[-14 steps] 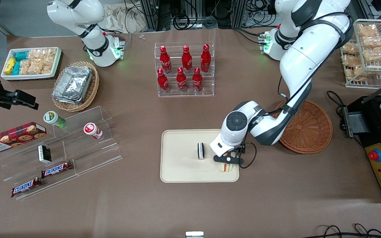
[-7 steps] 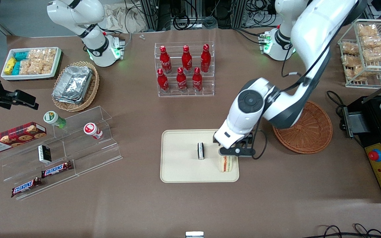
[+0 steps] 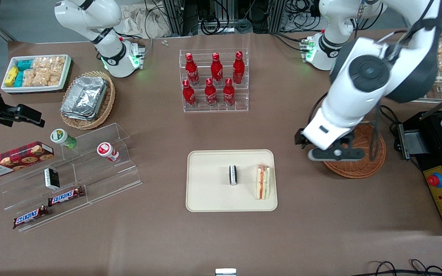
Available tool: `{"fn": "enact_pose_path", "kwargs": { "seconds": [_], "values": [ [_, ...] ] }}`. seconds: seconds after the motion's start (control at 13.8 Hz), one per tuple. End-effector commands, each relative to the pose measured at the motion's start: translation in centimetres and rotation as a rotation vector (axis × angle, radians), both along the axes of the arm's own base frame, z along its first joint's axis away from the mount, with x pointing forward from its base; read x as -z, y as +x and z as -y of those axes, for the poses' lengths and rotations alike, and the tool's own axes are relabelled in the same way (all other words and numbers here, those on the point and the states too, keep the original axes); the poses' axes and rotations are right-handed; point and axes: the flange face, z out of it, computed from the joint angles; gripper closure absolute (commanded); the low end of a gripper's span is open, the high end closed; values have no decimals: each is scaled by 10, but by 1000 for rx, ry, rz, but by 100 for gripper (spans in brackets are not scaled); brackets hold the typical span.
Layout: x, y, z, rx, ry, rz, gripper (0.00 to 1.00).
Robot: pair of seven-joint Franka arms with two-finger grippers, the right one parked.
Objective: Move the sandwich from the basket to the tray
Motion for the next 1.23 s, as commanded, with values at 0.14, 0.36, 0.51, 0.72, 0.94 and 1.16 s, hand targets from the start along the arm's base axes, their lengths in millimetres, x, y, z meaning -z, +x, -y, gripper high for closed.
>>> {"fn": "enact_pose_path", "kwargs": {
  "seconds": [0.14,0.36,0.51,0.72,0.94,1.16],
  "values": [
    [-43,-29,-79,-46,-11,-21,0],
    [-61,-52,-140,-40,-56,-14,0],
    [-67,-65,-173,-72,-68,-12,0],
    [-76,-81,-190,-122,-62,-48,0],
    [-86,-75,-184,-224,-67,-29,0],
    [-89,-59,-174,-203,-68,-17,0]
  ]
}}
